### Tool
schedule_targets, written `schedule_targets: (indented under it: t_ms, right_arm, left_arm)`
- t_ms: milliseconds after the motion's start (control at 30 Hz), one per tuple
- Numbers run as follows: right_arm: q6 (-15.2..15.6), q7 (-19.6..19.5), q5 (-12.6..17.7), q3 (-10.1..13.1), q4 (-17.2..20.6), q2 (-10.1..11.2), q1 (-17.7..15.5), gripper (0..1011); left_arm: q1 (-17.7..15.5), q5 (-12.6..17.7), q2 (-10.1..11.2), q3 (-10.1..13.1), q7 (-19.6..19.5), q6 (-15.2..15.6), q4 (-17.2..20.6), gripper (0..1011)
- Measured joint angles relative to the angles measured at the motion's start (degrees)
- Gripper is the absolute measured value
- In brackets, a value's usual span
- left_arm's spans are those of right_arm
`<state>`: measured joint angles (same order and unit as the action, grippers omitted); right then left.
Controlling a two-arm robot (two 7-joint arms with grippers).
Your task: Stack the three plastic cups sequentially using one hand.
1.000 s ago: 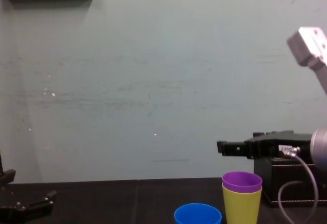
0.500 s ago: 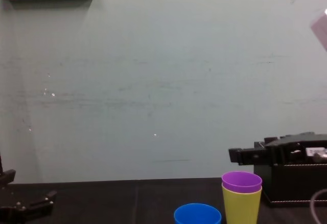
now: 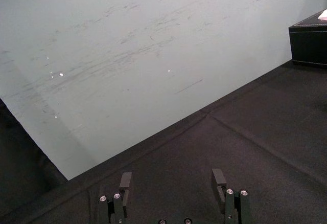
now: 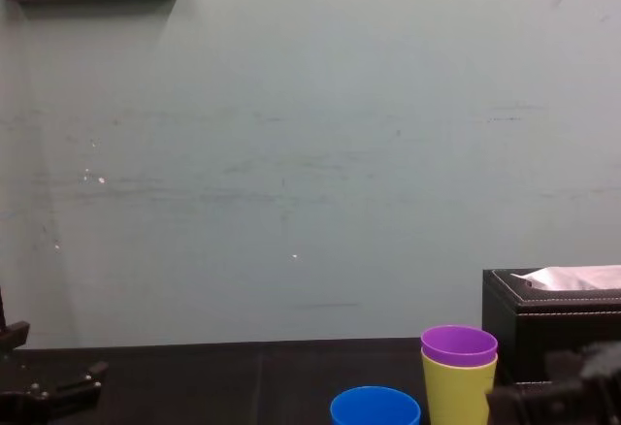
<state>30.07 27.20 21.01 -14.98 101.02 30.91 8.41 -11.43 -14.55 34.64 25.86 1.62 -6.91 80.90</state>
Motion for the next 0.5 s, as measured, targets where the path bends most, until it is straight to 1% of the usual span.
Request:
schedule_targets:
  t_ms: [100,200,333,500]
  right_arm:
    - [0.59,0.75,0.39,-0.69,0.71,1.5,-1.15,1002]
    - [0.9,1.24,0.58,-1.64,1.17,2.47,-1.92,1002]
    - [0.91,1.64,0.67,-3.09,1.45,3.15,-2.41,1002]
    - [-0.3,2.0,0.77,-4.98,1.04,3.41,-2.47,1002]
  left_arm:
    - [0.0,0.0,0.0,0.0,0.01,0.0,0.0,1000]
    - [0.0,0.0,0.0,0.0,0.0,0.0,0.0,1000]
    - [0.0,0.0,0.0,0.0,0.0,0.0,0.0,1000]
    - [0.0,0.0,0.0,0.0,0.0,0.0,0.0,1000]
